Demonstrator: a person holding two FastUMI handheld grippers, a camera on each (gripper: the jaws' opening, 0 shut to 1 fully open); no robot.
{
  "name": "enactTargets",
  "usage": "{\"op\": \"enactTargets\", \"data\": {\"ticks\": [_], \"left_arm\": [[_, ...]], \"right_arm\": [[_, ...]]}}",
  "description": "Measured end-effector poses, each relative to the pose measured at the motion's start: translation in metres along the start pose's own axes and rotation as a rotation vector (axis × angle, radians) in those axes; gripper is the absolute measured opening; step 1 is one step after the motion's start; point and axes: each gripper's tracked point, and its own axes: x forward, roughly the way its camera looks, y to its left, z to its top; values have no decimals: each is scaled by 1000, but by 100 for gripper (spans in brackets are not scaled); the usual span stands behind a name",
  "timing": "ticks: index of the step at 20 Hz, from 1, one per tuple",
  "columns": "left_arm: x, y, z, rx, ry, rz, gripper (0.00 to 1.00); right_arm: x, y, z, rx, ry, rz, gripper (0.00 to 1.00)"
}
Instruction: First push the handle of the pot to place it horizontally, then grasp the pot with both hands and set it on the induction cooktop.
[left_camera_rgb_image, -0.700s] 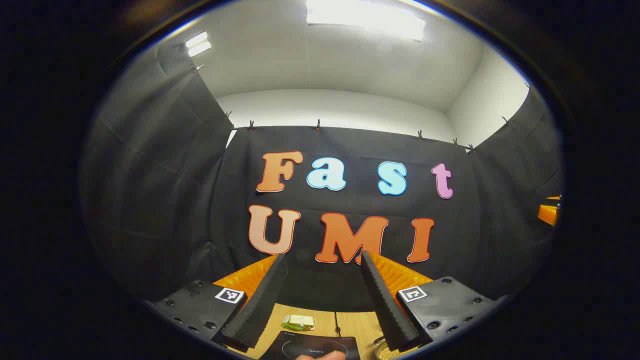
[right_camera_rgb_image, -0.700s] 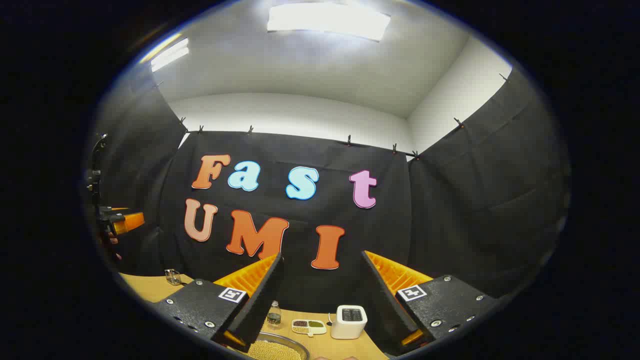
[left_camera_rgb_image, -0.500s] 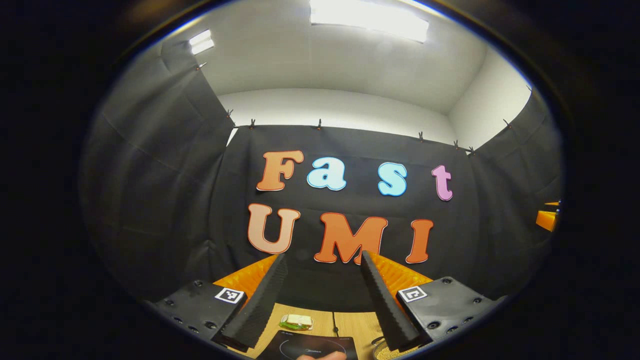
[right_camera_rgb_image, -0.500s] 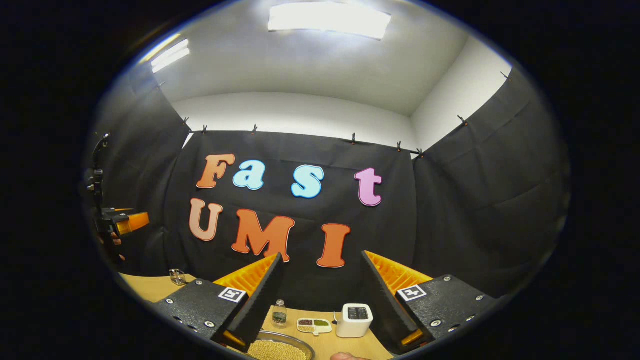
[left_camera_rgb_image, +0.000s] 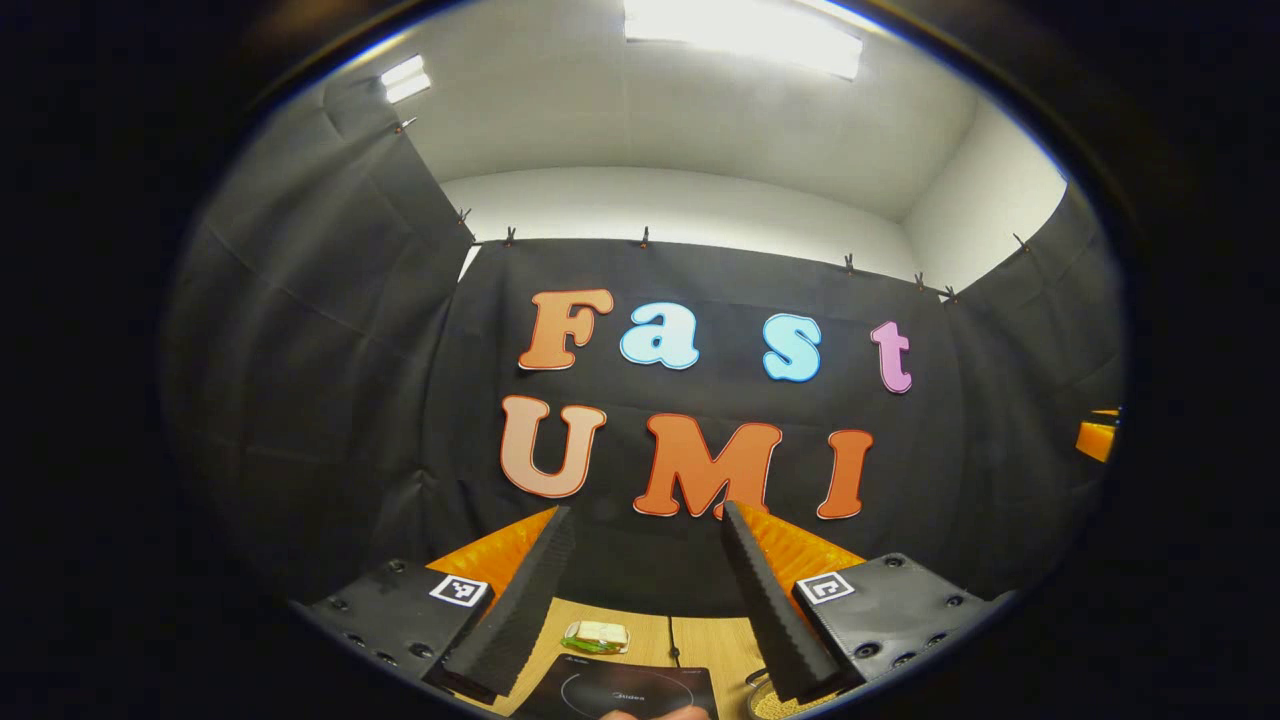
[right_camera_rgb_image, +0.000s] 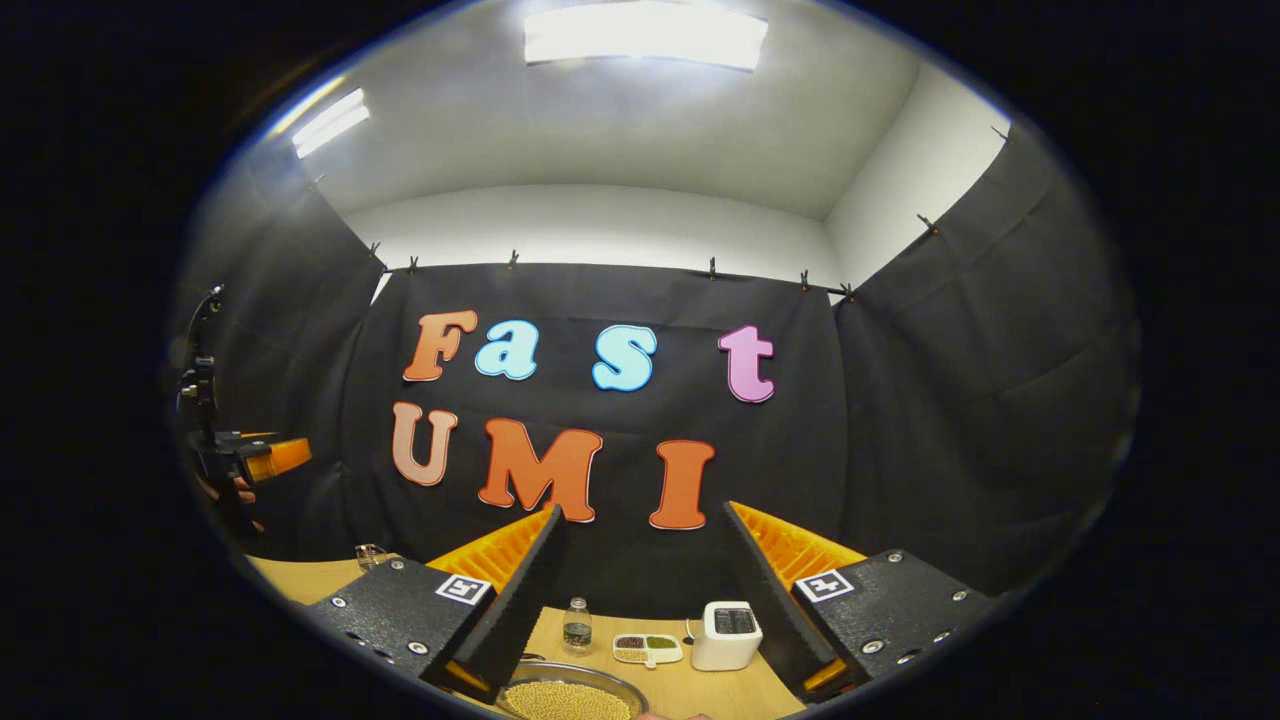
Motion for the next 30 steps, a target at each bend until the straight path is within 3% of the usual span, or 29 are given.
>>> {"op": "enactTargets", "data": {"ticks": [10,16,22,28,30], "left_arm": [[1,12,-9,14,3,31,98],[0,19,-16,21,11,40,98],[-2,22,-23,28,18,42,98],[-4,24,-28,42,31,45,98],[-3,25,-33,40,39,47,96]], "right_arm": [[-13,20,-41,19,114,60,95],[-16,28,-97,12,258,70,92],[-30,60,-167,87,445,163,84],[-56,92,-237,168,654,270,63],[-66,99,-261,195,731,291,46]]}}
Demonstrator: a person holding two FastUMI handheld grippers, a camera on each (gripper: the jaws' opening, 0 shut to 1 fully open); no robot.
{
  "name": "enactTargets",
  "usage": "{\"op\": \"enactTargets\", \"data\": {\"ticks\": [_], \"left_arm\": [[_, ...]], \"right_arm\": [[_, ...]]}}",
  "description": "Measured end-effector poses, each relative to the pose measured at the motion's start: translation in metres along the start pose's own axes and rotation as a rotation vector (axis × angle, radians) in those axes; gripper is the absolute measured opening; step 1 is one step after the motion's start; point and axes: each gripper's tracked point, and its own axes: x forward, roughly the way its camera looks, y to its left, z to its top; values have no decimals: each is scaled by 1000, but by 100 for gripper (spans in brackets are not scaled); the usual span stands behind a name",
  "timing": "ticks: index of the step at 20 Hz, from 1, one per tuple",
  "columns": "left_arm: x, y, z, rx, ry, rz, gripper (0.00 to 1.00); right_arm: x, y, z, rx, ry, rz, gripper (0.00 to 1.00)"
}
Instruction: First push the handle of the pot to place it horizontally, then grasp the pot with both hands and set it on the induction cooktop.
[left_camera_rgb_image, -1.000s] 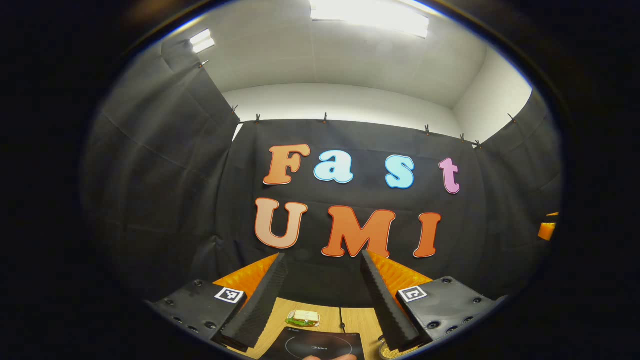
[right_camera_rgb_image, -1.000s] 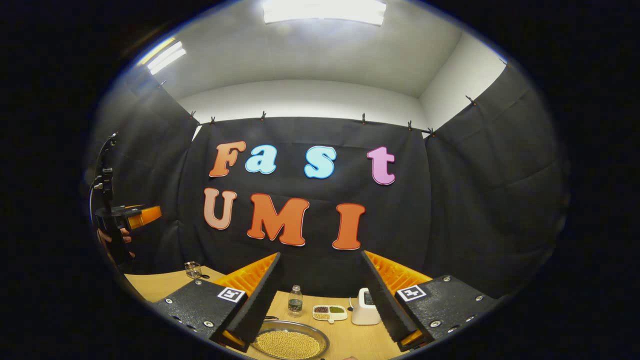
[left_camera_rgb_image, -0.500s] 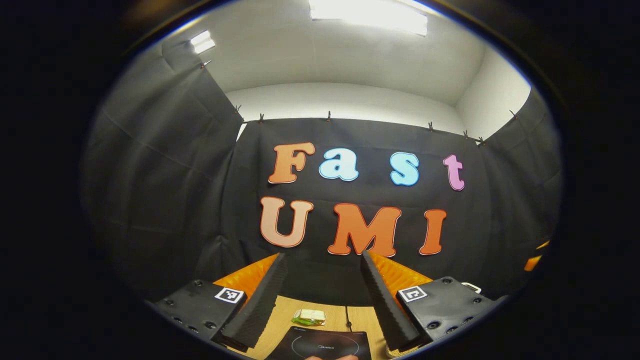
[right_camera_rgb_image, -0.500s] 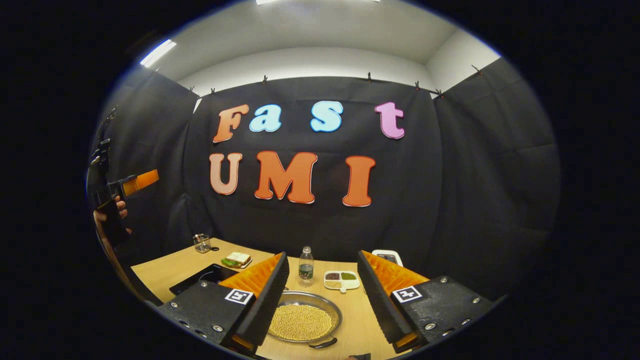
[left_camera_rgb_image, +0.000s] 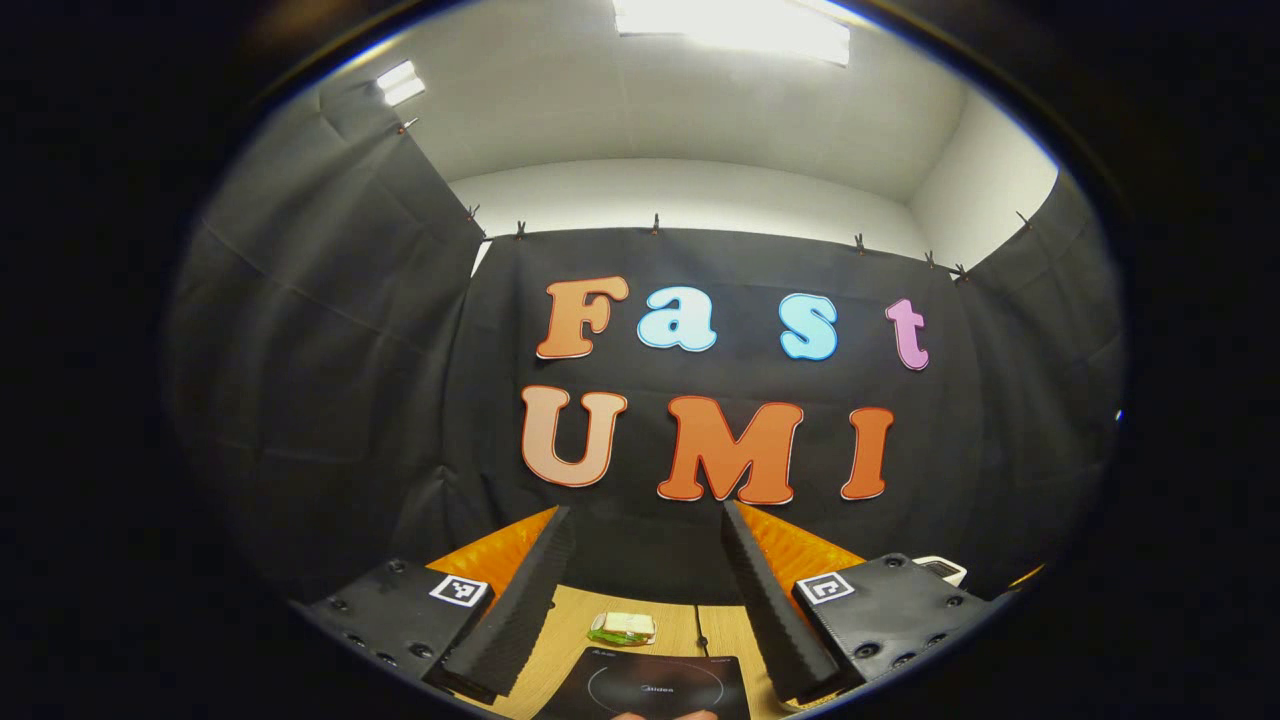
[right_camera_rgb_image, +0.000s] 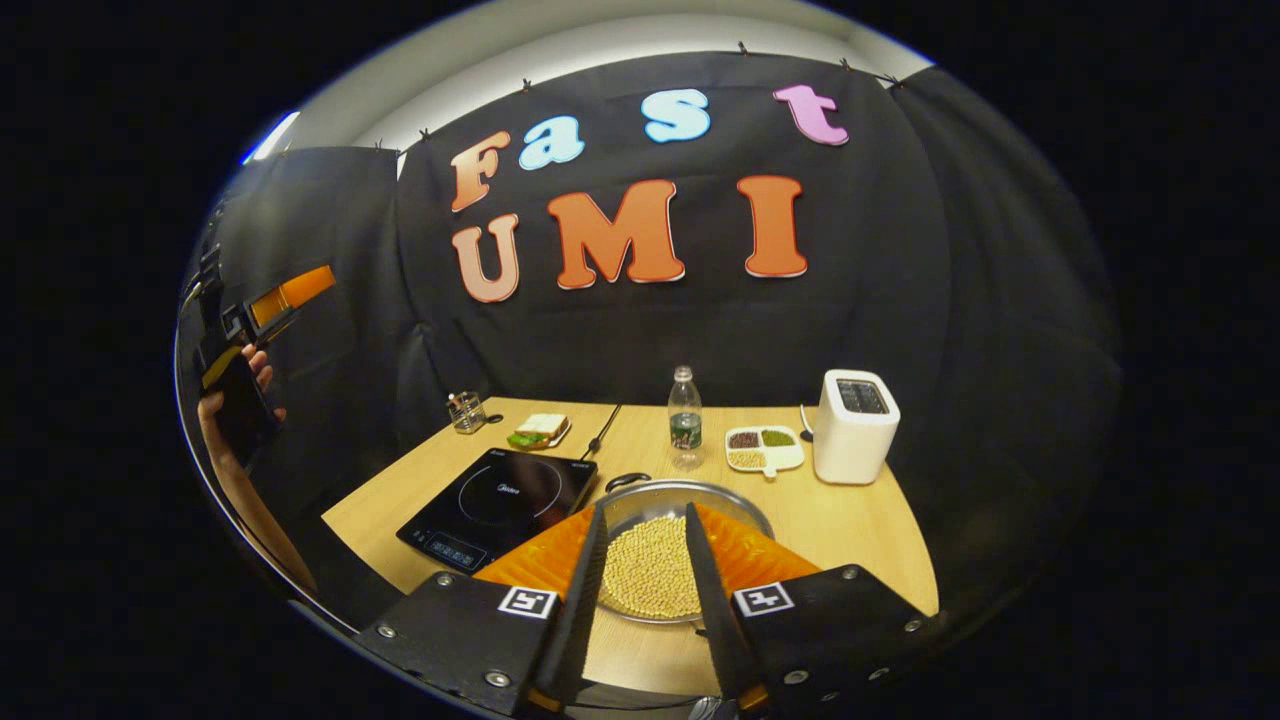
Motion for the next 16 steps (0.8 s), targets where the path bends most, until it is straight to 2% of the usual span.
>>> {"op": "enactTargets", "data": {"ticks": [1,2,3,9,14,15,16], "left_arm": [[1,1,-2,0,6,0,98],[1,2,-3,2,11,2,95],[1,3,-4,6,15,4,96],[7,6,-11,17,26,18,98],[11,1,-21,32,57,12,96],[12,0,-22,37,61,12,96],[13,0,-23,40,64,13,96]], "right_arm": [[4,0,-13,17,41,11,43],[7,1,-26,36,82,22,39],[9,1,-37,53,122,39,32],[23,-2,-88,132,296,87,11],[34,-2,-132,233,460,129,5],[40,-3,-141,262,494,131,0],[41,-4,-152,272,530,129,0]]}}
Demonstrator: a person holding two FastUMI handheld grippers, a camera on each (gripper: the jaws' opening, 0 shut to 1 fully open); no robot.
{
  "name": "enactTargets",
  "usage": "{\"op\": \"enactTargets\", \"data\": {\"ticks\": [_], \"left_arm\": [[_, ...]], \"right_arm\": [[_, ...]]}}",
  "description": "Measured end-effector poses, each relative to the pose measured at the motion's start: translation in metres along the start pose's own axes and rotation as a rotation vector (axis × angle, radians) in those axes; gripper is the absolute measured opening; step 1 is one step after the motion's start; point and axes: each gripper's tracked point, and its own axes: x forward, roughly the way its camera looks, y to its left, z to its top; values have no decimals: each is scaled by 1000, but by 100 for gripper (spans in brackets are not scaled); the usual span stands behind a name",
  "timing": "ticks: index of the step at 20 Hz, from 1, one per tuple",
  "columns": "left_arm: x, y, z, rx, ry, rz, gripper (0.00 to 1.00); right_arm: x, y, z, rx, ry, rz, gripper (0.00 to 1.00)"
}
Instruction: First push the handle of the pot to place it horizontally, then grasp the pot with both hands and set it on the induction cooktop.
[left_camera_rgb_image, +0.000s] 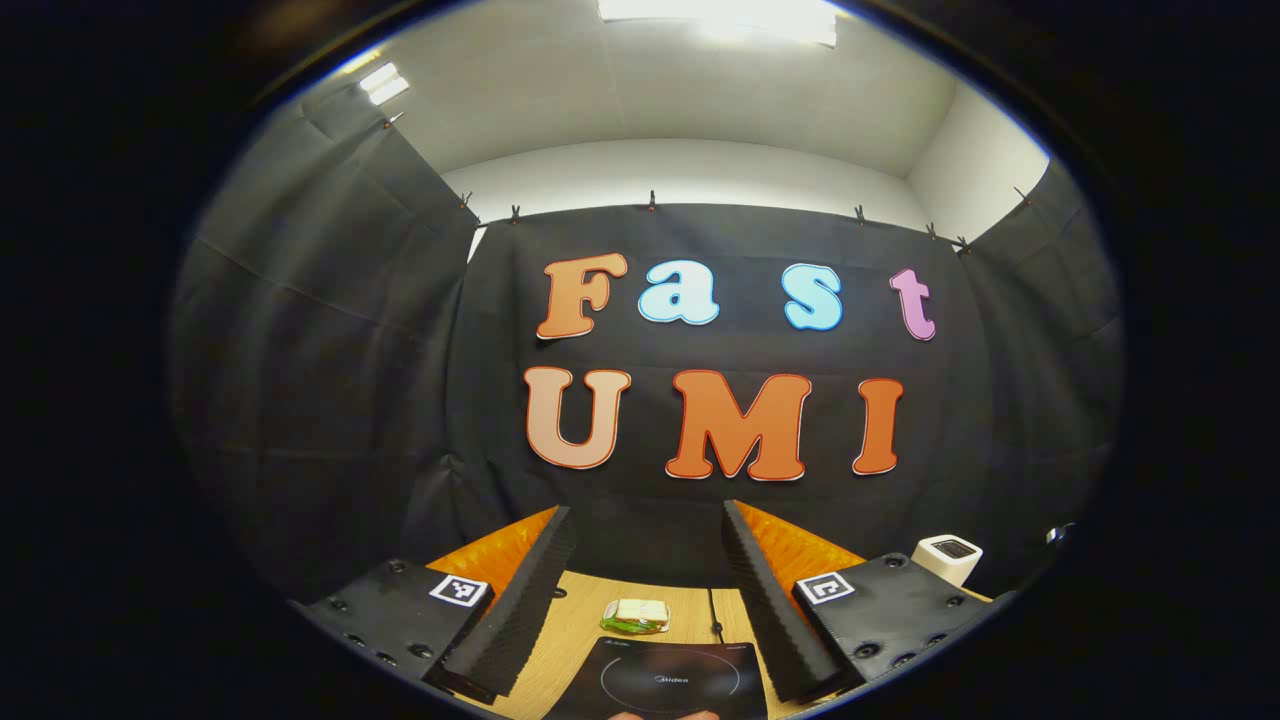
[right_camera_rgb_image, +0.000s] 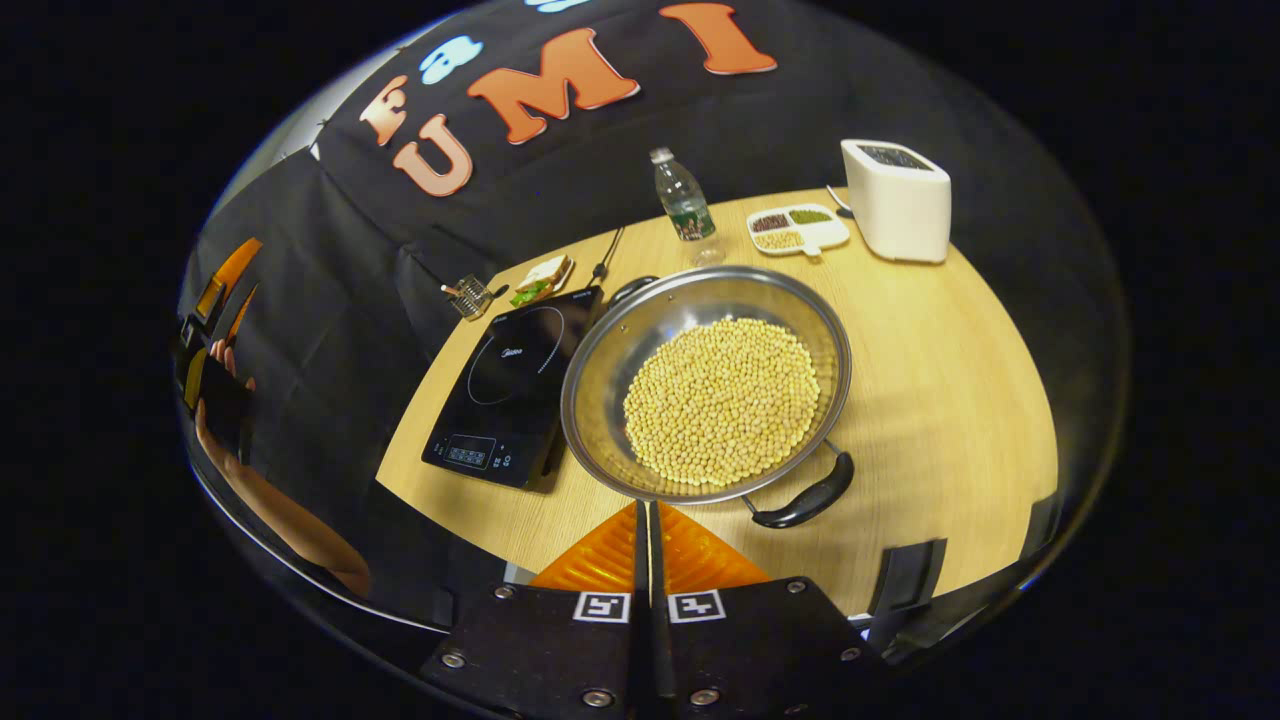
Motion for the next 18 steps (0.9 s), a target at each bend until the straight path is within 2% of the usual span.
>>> {"op": "enactTargets", "data": {"ticks": [6,10,14,18], "left_arm": [[9,3,-18,42,41,15,96],[16,-3,-35,54,95,-12,98],[23,-7,-54,89,150,-35,96],[30,-6,-63,85,177,-34,96]], "right_arm": [[37,-8,-27,149,161,5,0],[53,-21,-25,217,187,-23,0],[50,-41,-26,191,202,-89,0],[50,-44,-25,182,209,-81,0]]}}
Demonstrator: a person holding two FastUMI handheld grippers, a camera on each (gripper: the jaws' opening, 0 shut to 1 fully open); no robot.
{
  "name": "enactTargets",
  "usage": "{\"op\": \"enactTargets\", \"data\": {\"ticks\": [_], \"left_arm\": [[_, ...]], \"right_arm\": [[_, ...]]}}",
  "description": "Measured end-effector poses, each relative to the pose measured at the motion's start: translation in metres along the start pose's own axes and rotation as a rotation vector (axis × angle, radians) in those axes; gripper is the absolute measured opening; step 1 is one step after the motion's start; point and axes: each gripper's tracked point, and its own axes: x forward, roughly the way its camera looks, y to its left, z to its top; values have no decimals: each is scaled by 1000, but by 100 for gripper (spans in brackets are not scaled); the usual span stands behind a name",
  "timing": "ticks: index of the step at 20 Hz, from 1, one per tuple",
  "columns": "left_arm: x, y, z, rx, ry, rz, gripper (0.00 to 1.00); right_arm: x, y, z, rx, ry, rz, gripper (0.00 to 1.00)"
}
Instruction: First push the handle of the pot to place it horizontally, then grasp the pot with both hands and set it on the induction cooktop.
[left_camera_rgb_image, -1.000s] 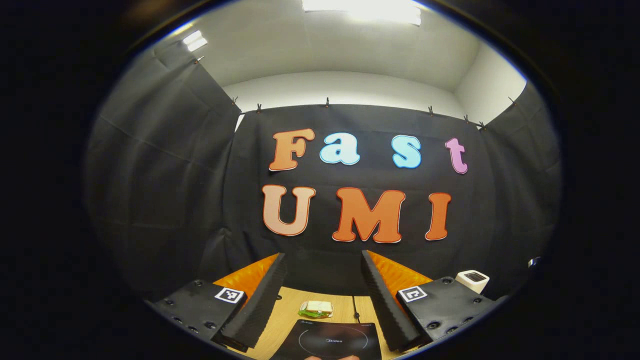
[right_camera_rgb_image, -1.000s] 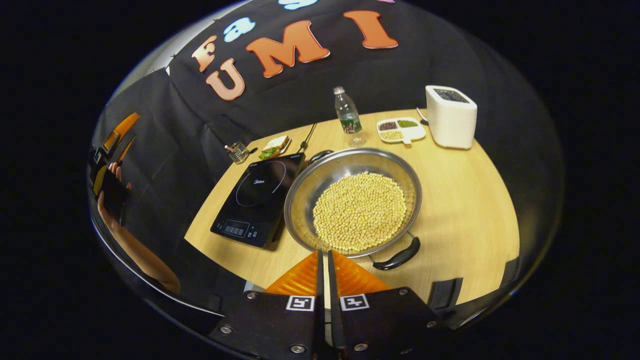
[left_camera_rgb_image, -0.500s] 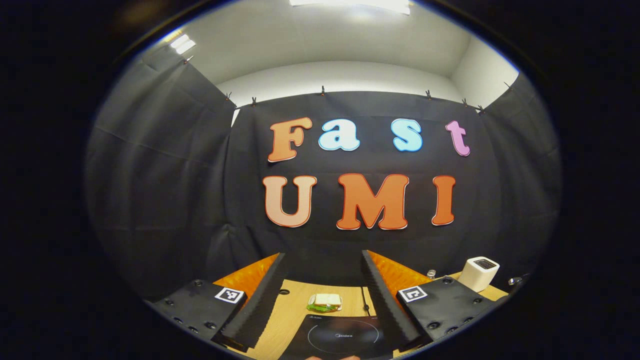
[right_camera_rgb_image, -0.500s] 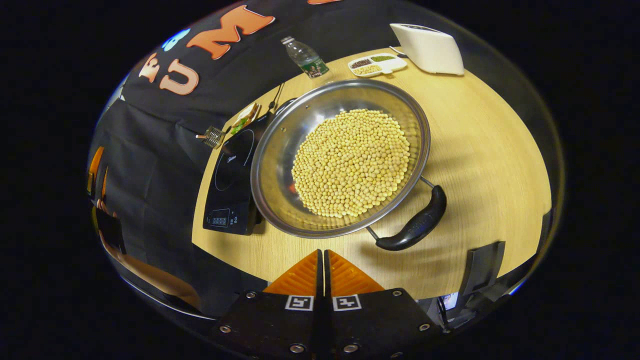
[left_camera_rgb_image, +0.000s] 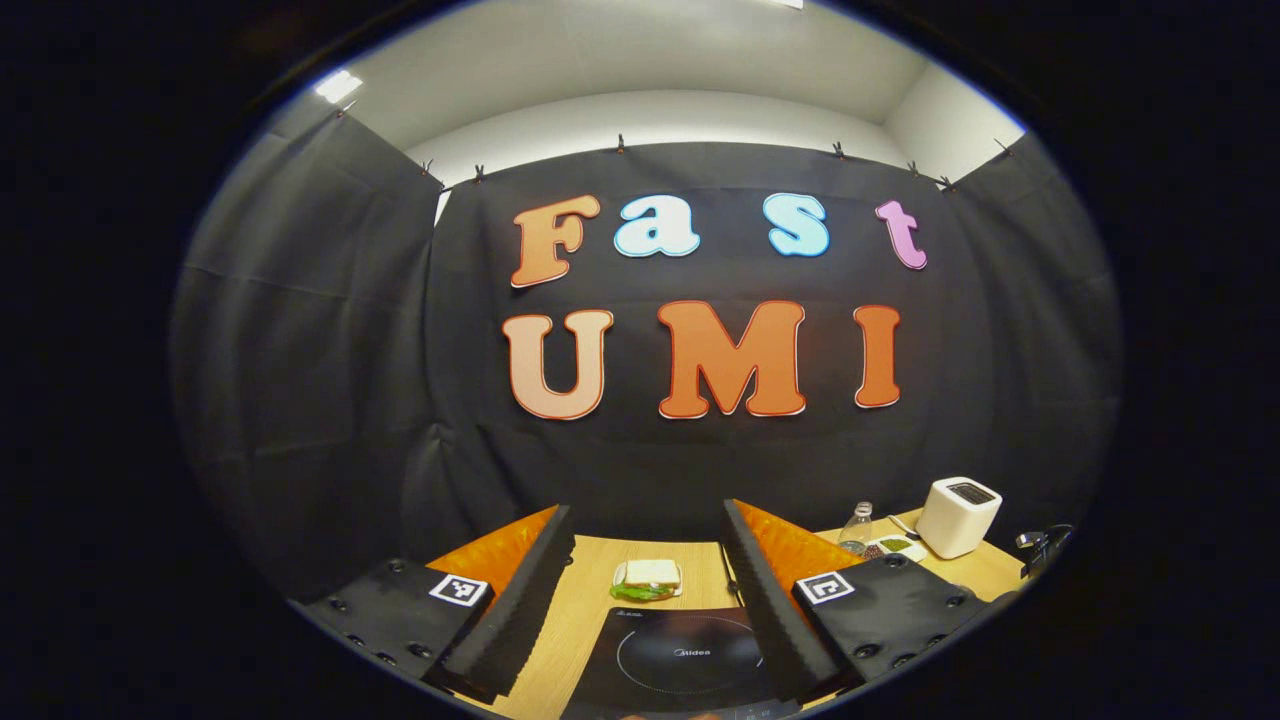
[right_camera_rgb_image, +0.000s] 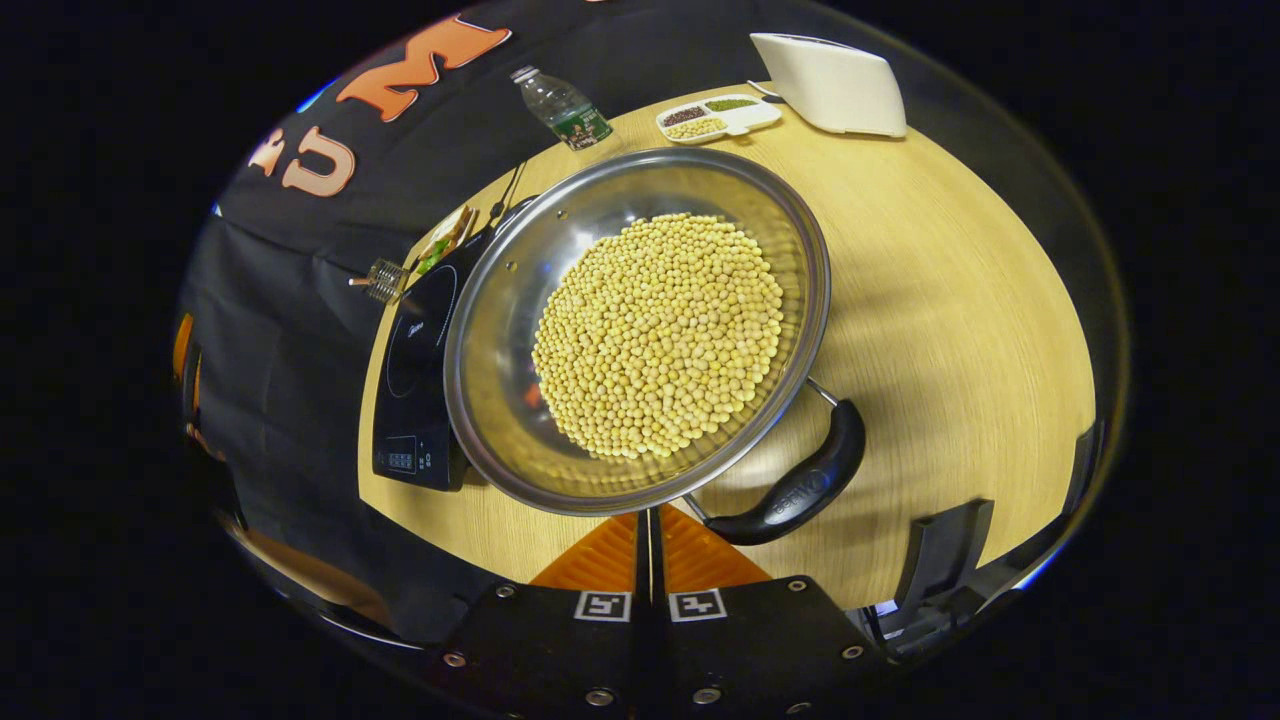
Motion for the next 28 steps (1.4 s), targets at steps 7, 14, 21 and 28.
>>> {"op": "enactTargets", "data": {"ticks": [7,14,21,28], "left_arm": [[9,-3,-11,9,30,-4,97],[12,1,-25,15,51,6,98],[19,7,-46,3,90,19,98],[25,0,-67,7,115,5,98]], "right_arm": [[-3,-25,20,19,-28,-70,0],[-4,-57,50,15,-70,-186,0],[-7,-79,62,45,-95,-238,0],[-3,-97,93,61,-154,-309,0]]}}
